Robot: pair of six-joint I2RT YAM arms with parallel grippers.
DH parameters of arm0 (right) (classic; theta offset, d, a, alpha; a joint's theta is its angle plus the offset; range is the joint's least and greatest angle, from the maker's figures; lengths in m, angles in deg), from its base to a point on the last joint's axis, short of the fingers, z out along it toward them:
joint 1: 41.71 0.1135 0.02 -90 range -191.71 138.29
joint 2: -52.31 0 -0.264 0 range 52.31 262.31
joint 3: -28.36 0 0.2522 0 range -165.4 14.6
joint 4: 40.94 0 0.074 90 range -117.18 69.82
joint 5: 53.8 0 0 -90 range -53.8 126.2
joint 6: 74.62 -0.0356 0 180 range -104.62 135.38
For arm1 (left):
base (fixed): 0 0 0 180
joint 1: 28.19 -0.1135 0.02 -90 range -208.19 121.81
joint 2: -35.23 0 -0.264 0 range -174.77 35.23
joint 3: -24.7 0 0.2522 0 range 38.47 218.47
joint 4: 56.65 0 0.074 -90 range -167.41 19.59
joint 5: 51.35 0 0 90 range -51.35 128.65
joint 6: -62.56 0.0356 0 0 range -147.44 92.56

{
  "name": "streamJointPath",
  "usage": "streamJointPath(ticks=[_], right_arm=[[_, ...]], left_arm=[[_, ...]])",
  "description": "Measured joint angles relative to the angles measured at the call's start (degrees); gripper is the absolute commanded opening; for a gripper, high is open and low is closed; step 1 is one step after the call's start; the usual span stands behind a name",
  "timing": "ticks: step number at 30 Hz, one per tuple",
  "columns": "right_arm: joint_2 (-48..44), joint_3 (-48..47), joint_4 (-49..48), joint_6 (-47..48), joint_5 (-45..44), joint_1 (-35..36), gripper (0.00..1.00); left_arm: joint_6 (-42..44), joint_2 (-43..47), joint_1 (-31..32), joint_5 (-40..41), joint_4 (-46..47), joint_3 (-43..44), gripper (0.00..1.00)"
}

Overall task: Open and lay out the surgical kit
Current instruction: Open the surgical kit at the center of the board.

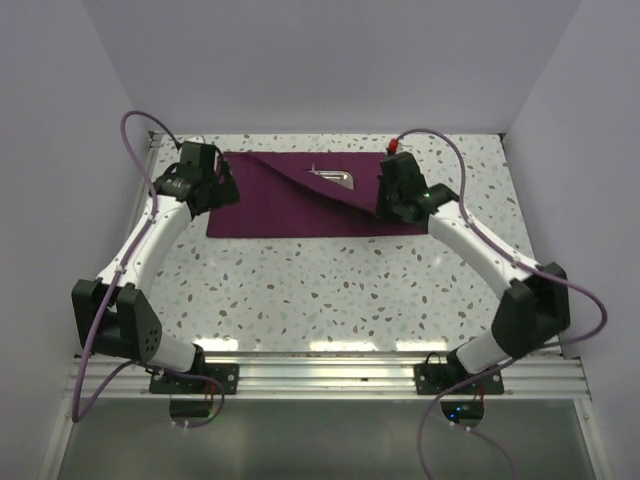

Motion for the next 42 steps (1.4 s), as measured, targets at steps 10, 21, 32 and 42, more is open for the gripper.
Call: streamJointPath(ticks=[10, 21, 32, 42], right_arm=[[-40.26, 21.29, 25.22, -8.5, 2.89, 7.37, 0.0], [-45.88, 30.97, 44.87, -11.65, 8.2, 7.32, 0.98], [-26.18, 16.48, 43.63, -10.58, 2.56, 7.32, 0.98], [-10.69, 1.05, 36.26, -8.7, 2.82, 7.32, 0.96]], left_arm=[[0.15, -4.37, -1.09, 0.0, 1.09, 5.29, 1.0], [0.02, -7.41, -1.09, -0.7, 1.33, 5.57, 0.99], [2.08, -7.58, -1.07, -5.66, 4.7, 5.57, 0.95], [3.93, -27.39, 4.33, -9.18, 6.05, 23.45, 0.84]])
